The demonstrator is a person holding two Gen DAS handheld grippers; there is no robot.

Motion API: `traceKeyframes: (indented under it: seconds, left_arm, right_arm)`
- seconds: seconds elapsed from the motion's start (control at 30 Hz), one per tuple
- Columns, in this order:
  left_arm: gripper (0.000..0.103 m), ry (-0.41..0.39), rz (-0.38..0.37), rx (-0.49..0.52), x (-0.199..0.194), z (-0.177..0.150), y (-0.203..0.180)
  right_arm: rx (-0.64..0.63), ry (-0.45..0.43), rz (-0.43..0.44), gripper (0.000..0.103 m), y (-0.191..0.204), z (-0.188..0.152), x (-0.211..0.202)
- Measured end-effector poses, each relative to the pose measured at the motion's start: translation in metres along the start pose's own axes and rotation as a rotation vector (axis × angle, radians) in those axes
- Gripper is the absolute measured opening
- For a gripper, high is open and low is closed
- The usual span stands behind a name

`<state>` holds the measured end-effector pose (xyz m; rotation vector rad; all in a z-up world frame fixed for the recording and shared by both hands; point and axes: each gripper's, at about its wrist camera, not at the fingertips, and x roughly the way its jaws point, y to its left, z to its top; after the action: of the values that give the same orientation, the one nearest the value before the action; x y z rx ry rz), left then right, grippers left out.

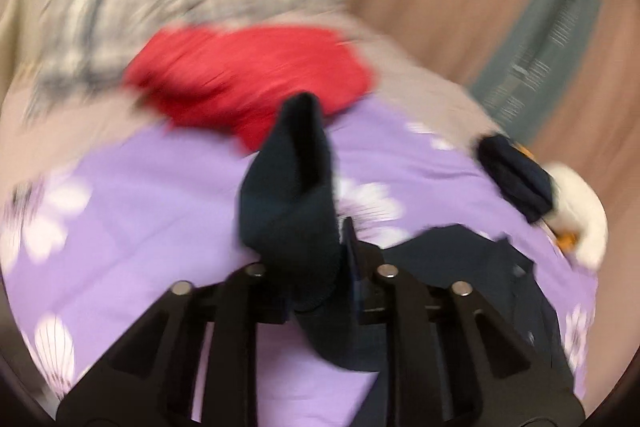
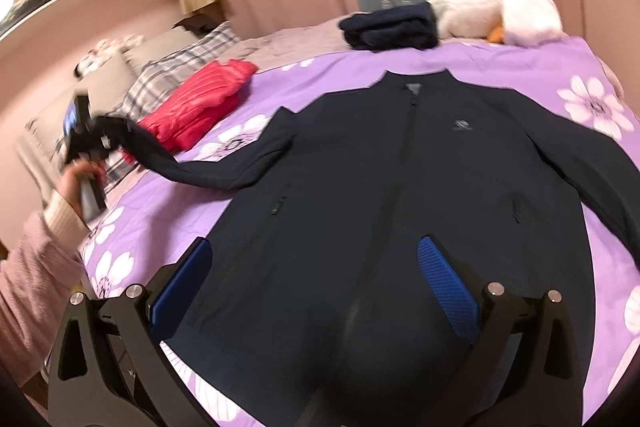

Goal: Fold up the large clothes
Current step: 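Grasp the navy jacket sleeve cuff with the left tool and lift it, then fold the held sleeve across the jacket body with the left tool, release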

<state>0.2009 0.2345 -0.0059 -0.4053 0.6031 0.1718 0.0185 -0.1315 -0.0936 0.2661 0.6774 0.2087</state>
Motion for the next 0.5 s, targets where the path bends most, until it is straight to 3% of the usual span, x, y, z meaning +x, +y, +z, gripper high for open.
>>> traceKeyframes:
  seconds: [0.1,0.2,0.27,0.37,0.5]
  left_arm:
    - [0.014,-0.024,-0.099,0.185,-0.014,0.008,-0.092]
    - [0.013,-0.028,-0.196,0.380,-0.017,-0.010,-0.196]
    - [0.013,-0.015,-0.248,0.492,-0.014,-0.036,-0.253]
    - [0.013,0.080,-0.330,0.628,0.006,-0.097,-0.331]
    - [0.024,0.222,-0.373,0.691,0.041,-0.179,-0.379]
  right_arm:
    - [0.042,-0.005,-0.010,0.102,-0.014,-0.003,-0.002]
    - [0.064,-0.019,-0.033,0.102,-0.026,-0.006,-0.009]
    - [0.087,-0.030,-0.056,0.102,-0.040,-0.009,-0.016]
    - [0.122,-0.038,-0.104,0.102,-0.063,-0.015,-0.025]
    - [0.170,-0.028,-0.170,0.102,-0.092,-0.021,-0.033]
